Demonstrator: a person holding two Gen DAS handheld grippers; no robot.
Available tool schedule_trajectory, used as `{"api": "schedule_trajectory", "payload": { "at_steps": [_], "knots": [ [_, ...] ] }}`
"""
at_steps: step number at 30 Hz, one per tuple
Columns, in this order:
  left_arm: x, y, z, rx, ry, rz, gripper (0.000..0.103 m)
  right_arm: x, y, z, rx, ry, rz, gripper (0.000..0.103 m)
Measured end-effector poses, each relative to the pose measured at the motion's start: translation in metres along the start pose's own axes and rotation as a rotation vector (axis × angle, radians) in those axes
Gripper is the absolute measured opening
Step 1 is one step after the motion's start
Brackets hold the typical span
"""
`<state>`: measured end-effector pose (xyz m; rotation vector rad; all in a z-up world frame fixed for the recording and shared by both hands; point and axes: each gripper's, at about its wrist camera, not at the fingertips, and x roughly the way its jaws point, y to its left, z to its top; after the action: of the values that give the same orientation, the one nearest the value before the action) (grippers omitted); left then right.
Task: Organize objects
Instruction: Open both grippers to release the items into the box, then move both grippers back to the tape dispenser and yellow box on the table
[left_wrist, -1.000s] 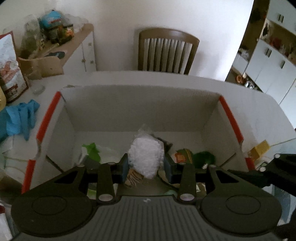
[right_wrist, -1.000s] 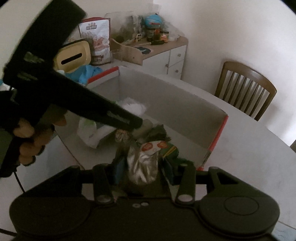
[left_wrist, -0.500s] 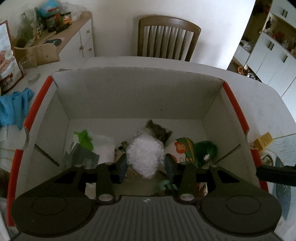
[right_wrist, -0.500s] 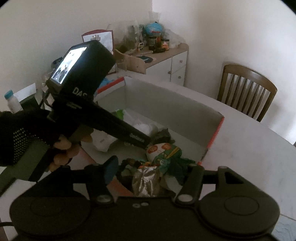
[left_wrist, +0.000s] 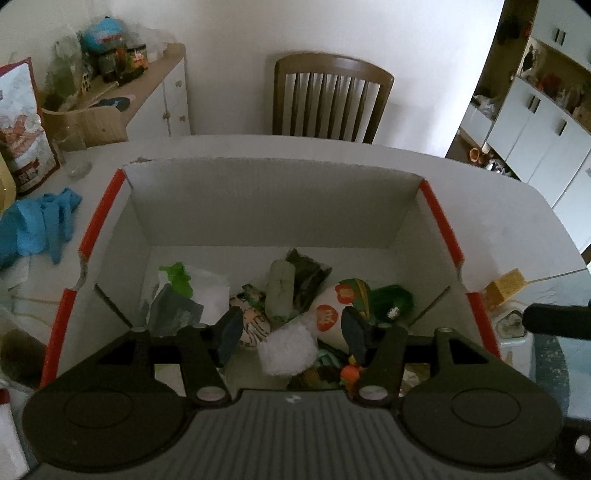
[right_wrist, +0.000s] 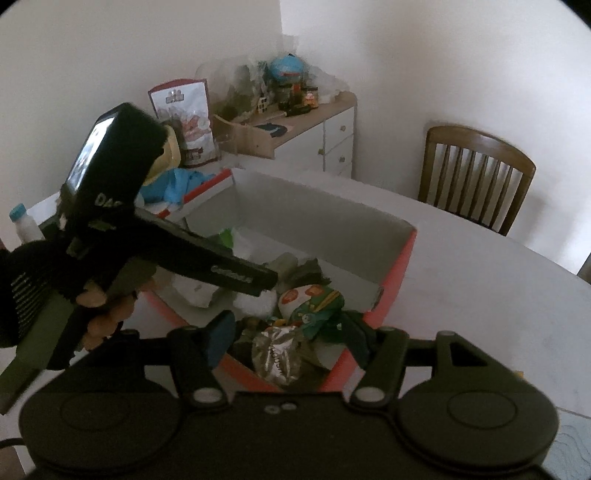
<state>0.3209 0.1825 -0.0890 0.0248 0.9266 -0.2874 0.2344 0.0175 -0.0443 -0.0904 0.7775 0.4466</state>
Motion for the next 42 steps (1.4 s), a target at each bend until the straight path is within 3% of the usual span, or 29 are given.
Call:
{"api": "schedule_trajectory", "payload": {
  "at_steps": [8,23,33,42],
  "knots": [
    [-0.035,-0.008,-0.006,-0.010,-0.061,-0.006,0.059,-0.027,-0.007,-0.001,0.014,-0.039,0.002,0.069],
    [-0.089,-0.056,-0.021,0.021,-0.166,-0.044,0.076,-0.081,-0.044,-0.026,0.124,-0.108,0.012,0.085],
    [-0.094,-0.098,-0.031,0.029,-0.196,-0.068,0.085,-0.122,-0.083,-0.065,0.201,-0.151,-0.030,0.102],
    [-0.085,-0.145,-0.043,0.085,-0.215,-0.111,0.086,-0.152,-0.131,-0.103,0.234,-0.126,-0.104,0.102]
  ]
}}
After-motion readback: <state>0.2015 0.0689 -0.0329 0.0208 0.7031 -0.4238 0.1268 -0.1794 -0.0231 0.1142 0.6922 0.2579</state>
